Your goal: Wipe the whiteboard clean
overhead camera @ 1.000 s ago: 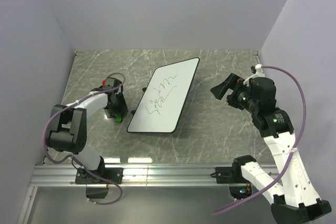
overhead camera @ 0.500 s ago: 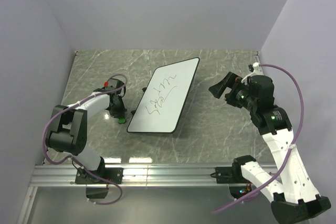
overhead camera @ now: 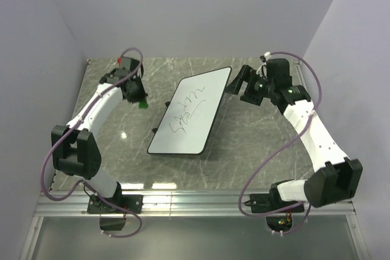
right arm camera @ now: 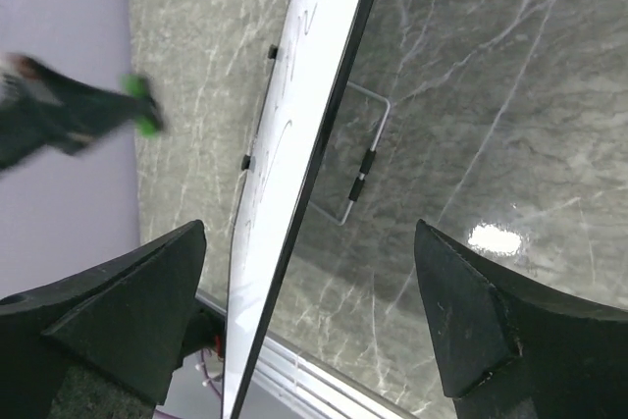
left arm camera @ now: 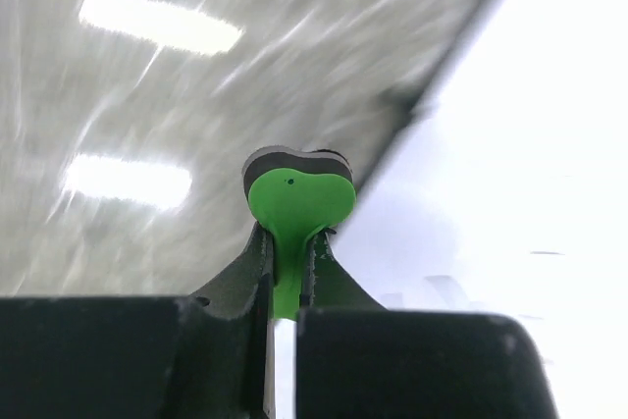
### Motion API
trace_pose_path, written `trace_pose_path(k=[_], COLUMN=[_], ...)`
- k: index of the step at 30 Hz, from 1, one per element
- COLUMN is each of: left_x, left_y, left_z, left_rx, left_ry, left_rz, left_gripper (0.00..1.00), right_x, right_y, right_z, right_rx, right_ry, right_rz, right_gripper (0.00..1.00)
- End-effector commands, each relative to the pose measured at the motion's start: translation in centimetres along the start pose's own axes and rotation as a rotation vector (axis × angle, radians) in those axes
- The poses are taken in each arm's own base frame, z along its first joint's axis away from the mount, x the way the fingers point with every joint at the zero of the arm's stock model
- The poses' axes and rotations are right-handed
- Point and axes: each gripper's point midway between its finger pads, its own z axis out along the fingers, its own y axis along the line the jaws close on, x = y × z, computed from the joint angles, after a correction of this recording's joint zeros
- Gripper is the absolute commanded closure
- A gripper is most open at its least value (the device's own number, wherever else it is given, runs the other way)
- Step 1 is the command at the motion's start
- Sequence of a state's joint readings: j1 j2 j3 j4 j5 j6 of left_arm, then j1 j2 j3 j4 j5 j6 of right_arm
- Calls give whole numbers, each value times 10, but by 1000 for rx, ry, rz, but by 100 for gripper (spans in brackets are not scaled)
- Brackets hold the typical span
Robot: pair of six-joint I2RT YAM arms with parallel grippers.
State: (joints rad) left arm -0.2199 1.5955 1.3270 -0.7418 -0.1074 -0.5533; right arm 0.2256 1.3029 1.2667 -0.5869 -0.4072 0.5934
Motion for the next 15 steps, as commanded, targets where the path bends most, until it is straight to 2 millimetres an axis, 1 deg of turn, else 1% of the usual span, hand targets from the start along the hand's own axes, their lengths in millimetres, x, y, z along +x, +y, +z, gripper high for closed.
trace_pose_path(k=[1,2,3,4,5,6,7,8,9,10,11,12,13,14,15], left_x=[-40,-55,-59,-57,-55,-61,-50,-55,-53,-41,-46,-44,-35,-38,-33], left_y=[-48,-62,-74,-89,-109,-125,-140,-155,-165,-178,-192,-200,-209,-218,-223], left_z=[-32,-43,-46,-42,-46,-51,-37,-43,-40,-26,-33,-33,-24,-29,-31], left_rx=[186,246,295,353,444,499,518,557,581,591,631,651,664,690,719], left_ry=[-70,-105,-110,-86,-67,-73,-28,-33,-17,30,23,34,69,63,86], left_rz=[54,68,81,107,151,178,213,245,264,283,293,301,313,324,333], left_gripper=[100,100,100,100,100,100,100,100,100,100,100,100,100,100,100], right_x=[-8,-5,-5,-1,1,2,8,10,11,16,16,15,15,14,11], right_y=[15,15,16,13,14,21,20,20,31,27,25,26,27,27,26], right_z=[13,19,23,33,39,43,54,59,63,72,77,82,84,86,89], right_rx=[-35,-32,-30,-20,-20,-29,-20,-9,-22,-2,13,17,19,24,32], right_ry=[20,34,44,68,82,94,127,138,145,173,179,185,190,191,187], right_rz=[-33,-38,-42,-37,-39,-50,-51,-58,-82,-80,-84,-87,-86,-87,-88], right_gripper=[8,9,11,16,18,21,25,28,30,34,35,37,41,42,43])
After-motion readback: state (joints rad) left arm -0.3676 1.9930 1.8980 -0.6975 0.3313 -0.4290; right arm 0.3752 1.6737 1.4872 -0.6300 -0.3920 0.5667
